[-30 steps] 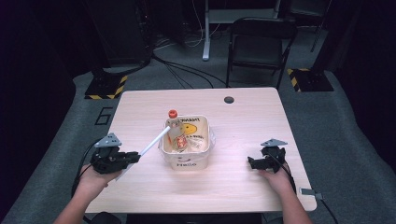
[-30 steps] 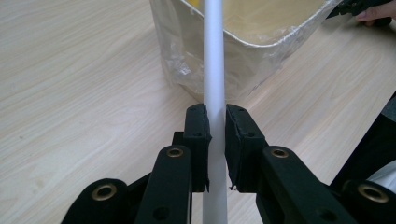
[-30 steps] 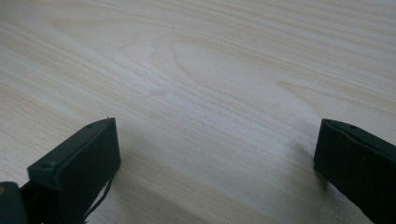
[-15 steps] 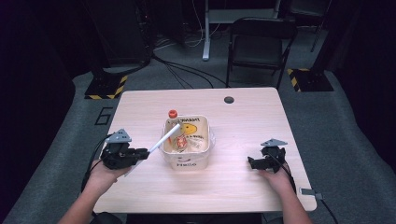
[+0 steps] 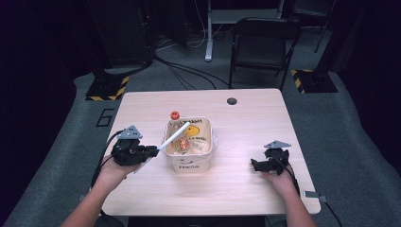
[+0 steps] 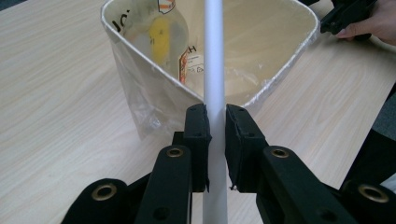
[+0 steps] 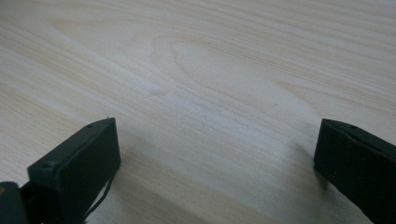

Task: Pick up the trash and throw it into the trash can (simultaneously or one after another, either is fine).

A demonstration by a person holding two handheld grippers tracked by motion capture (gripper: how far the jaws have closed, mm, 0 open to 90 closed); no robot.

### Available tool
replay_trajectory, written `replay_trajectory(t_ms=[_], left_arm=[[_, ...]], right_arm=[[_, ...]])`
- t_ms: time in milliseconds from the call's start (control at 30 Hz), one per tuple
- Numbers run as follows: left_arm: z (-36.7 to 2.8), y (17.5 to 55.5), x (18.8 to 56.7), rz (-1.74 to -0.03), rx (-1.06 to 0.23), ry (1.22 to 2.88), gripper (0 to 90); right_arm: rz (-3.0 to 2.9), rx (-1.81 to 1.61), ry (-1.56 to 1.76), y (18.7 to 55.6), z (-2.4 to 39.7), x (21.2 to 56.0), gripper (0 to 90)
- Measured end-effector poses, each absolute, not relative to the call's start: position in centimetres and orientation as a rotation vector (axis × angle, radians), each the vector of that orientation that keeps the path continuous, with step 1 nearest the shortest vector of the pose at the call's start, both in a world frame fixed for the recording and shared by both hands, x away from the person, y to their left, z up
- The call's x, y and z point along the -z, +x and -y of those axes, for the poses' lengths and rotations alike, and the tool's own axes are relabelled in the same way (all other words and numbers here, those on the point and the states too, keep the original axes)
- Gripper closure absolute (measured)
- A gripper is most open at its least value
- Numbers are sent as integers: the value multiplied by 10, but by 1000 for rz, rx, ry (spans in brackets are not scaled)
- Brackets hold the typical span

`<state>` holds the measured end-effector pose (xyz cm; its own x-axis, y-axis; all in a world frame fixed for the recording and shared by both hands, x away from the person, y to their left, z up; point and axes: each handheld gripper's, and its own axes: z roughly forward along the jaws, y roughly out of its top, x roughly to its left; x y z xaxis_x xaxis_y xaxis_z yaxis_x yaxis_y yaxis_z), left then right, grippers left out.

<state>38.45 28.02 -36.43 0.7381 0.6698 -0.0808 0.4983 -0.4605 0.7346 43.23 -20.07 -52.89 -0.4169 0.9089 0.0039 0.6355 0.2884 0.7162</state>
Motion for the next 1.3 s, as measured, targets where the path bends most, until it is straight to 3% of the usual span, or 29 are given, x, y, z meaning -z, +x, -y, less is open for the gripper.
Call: replay_trajectory(t_ms=[1300], left_arm=[[-238,420,376,-900,-214,2153,793]], right_arm=[[-2158,-913,1386,432,201,529,0]])
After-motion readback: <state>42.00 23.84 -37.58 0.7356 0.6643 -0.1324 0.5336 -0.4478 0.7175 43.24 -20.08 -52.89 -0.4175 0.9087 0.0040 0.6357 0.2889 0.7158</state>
